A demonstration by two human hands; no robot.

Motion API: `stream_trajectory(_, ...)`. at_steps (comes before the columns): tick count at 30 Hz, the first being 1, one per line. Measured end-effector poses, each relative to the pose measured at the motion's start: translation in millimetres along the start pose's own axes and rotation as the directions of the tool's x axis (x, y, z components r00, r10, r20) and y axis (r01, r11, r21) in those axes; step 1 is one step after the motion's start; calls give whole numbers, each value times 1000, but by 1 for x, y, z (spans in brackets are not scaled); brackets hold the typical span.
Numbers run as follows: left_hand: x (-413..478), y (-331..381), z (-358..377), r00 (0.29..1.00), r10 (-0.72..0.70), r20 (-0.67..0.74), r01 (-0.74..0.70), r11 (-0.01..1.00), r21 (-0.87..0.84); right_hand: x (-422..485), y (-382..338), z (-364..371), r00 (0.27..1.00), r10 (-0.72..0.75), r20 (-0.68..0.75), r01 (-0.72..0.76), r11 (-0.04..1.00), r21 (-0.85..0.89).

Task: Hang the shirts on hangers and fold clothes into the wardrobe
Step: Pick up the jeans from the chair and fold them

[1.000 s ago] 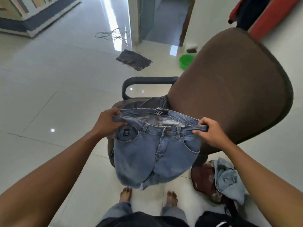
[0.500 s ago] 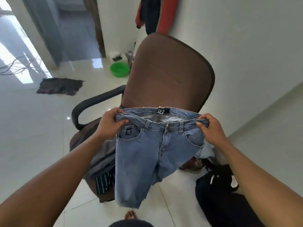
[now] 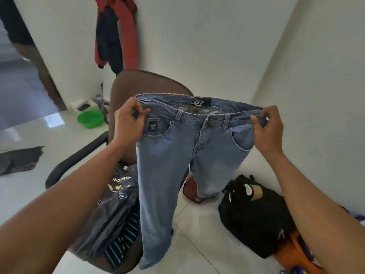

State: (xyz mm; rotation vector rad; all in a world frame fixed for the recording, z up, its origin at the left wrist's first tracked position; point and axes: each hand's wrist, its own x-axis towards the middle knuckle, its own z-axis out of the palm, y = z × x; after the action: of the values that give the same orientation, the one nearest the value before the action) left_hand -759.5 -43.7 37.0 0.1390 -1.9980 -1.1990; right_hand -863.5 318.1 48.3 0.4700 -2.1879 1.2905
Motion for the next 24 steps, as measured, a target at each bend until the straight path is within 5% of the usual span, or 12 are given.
stream_trajectory(6, 59, 66, -5, 990, 130, -57, -136, 985, -107, 30, -69, -65, 987, -28, -161, 25, 1000, -19)
stream_trajectory(14, 146, 124, -22, 964, 226, 142, -195, 960, -200, 49, -170, -112, 983, 72, -171, -74, 997, -5)
stream_trajectory(21, 203, 181, -41, 818, 462, 342, -350, 872, -342, 59, -247, -150, 939, -11, -344, -38, 990, -137)
stream_trajectory(24, 218, 209, -38, 771, 552, 318, -446, 824, -350, 63, -279, -165, 911, -93, -401, -8, 970, -242)
